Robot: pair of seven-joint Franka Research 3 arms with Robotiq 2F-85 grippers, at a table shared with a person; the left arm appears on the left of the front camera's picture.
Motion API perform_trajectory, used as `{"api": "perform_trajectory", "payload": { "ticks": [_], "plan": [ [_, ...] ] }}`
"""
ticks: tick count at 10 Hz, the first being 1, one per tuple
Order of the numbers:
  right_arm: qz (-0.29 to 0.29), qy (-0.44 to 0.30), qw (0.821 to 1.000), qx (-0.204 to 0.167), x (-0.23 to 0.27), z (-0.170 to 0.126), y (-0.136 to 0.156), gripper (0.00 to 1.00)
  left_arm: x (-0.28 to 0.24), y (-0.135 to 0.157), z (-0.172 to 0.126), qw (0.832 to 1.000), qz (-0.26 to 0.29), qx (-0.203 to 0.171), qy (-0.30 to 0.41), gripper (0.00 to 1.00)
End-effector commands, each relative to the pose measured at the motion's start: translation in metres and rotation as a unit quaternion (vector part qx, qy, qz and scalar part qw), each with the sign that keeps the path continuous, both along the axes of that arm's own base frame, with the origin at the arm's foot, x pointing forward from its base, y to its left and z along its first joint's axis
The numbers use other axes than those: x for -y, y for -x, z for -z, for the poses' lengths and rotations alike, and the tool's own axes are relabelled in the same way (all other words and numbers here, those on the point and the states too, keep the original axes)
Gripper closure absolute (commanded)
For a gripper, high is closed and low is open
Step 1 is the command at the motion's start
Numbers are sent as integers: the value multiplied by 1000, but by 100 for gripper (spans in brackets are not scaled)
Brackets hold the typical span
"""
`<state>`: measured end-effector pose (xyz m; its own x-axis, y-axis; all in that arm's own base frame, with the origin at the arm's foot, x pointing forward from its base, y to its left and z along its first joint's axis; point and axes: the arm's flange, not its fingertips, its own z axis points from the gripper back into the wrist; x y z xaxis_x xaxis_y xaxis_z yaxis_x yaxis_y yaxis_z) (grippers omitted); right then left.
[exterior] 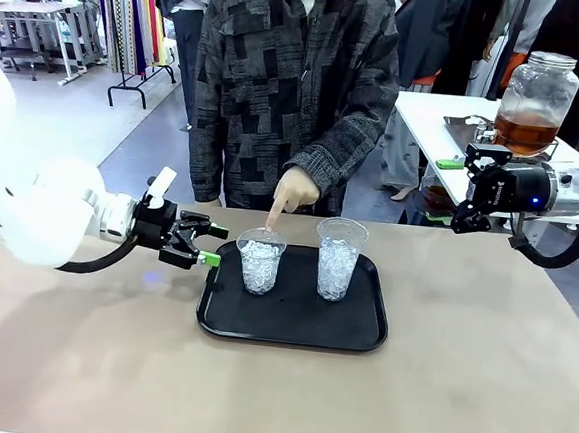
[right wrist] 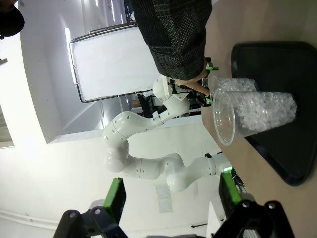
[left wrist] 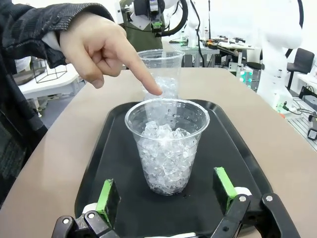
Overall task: Pour the drink into the iced cup.
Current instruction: Pick up the iced cup indicated by the human and present it to them.
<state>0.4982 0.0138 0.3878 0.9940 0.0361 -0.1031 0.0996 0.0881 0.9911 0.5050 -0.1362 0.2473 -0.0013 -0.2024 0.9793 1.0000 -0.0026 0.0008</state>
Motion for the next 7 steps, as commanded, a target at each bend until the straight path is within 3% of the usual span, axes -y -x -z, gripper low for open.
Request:
{"api": "perform_trajectory", "payload": {
  "ticks": [1,7],
  "plan": [
    [1,-1,1000,4,0,-1,-1,0,7,-1,5,1000,-8,7,8,0],
    [1,-1,1000,4,0,-1,-1,0,28,-5,15,1000,-2,-2,12,0]
  ]
}}
